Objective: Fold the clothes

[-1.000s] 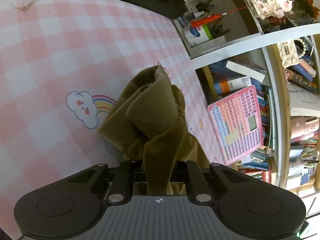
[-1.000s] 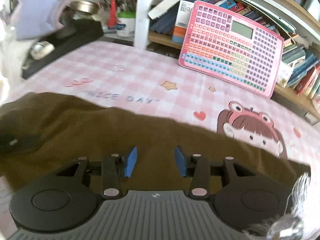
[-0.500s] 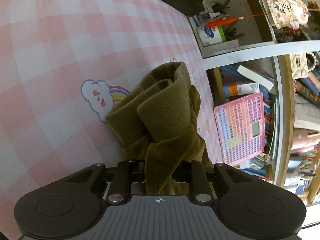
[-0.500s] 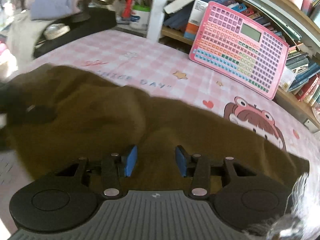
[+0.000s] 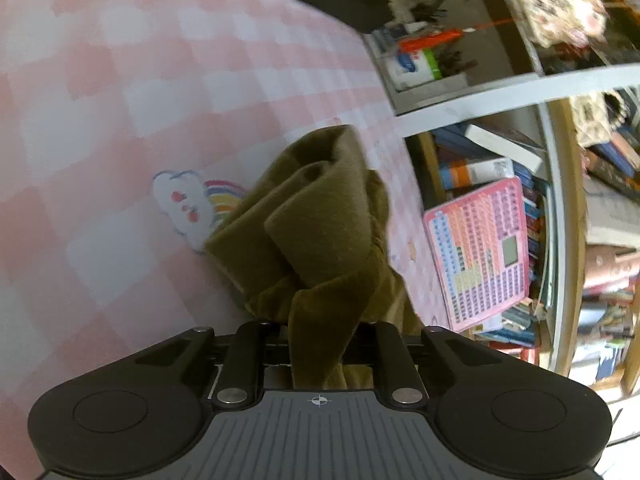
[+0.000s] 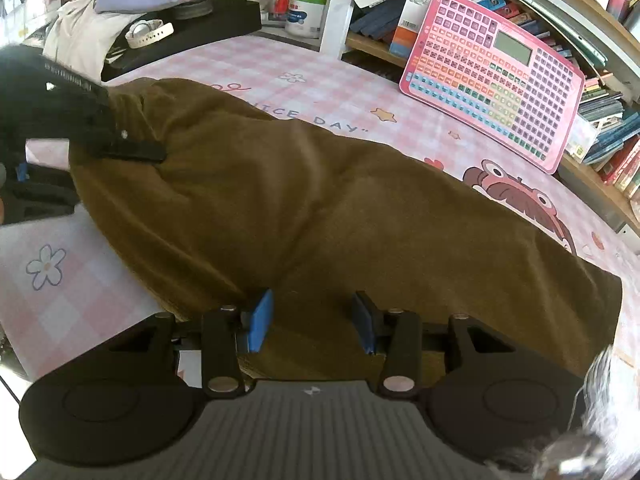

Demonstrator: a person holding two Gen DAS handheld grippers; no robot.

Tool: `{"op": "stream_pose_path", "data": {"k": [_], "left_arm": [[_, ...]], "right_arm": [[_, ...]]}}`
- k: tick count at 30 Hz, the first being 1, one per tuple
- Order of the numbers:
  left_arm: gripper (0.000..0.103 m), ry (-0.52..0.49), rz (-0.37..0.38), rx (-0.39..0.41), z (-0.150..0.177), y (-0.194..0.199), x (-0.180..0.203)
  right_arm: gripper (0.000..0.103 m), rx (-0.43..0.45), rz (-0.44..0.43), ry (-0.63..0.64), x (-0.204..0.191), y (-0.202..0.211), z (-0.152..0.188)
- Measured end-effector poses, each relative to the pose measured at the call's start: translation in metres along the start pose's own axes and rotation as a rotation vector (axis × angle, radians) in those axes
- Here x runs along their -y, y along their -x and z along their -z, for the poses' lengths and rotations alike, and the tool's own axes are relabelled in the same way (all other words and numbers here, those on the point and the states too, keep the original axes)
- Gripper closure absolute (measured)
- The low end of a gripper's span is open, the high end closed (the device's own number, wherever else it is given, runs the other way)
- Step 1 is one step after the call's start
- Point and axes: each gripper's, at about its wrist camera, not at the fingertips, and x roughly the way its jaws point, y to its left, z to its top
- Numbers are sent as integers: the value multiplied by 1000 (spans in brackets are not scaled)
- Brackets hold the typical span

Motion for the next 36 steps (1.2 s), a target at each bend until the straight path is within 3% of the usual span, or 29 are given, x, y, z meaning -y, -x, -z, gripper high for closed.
{"op": "stream_pose_path", "data": {"k": [2, 9, 14, 17, 19, 21, 24, 27, 30, 33, 36], "left_arm": [[89, -59, 22, 9, 1, 5, 15], [89, -463, 76, 17, 31, 17, 97], [89, -991, -29, 12, 98, 8, 165], [88, -1199, -101, -11, 139, -3, 183], [85, -1267, -142, -49, 162, -14, 190], [78, -1284, -191, -107, 179, -28, 190], [54, -1269, -248, -215, 202, -47, 182], [48, -1226, -270, -287, 214, -50, 171], [33, -1115, -234, -268, 206, -29, 164], [31, -936, -162, -192, 185, -1, 161], [29, -801, -142, -82, 168, 19, 157]], "right_arm": [[61, 3, -10, -6, 2, 0, 0], [61, 30, -112, -26, 12, 1, 6], [57, 44, -257, -77, 47, 6, 14], [52, 58, -275, -145, 88, 22, 31], [48, 36, -292, -183, 116, 28, 48], [48, 1, -290, -218, 143, 32, 66], [48, -11, -305, -256, 172, 38, 85], [44, -10, -341, -295, 193, 40, 92], [32, -9, -424, -354, 209, 38, 92], [15, -3, -564, -440, 220, 35, 85], [9, -8, -680, -520, 224, 28, 73]]}}
